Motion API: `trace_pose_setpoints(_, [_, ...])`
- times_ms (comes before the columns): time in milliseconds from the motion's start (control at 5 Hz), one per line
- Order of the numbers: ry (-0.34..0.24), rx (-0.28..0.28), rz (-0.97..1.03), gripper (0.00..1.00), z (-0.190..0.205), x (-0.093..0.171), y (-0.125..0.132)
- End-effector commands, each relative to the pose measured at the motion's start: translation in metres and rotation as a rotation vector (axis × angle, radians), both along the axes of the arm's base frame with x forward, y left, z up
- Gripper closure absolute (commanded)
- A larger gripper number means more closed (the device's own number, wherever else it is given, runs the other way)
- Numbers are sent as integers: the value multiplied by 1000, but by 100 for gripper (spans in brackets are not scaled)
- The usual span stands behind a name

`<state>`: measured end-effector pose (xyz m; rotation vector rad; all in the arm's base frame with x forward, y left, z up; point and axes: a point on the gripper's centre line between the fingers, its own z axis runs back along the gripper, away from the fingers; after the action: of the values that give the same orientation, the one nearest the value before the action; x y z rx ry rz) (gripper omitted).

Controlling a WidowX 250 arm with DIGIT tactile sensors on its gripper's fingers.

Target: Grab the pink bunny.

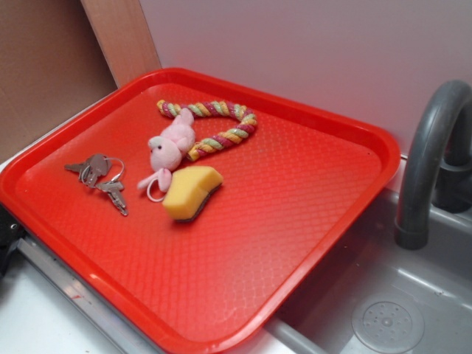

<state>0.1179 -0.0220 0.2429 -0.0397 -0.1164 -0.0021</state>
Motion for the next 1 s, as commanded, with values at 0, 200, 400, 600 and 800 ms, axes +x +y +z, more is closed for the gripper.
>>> trace_pose_setpoints(0, [0, 0, 0, 0, 0, 0, 0])
trace_pose_setpoints(200, [-34, -17, 137, 0, -8, 27, -14])
trace_pose_setpoints(400, [-17, 54, 233, 0, -40, 64, -24])
trace_pose_setpoints(600, [-39, 124, 288, 0, -74, 87, -39])
trace_pose_setpoints(800, [-94, 45, 306, 0, -110, 103, -50])
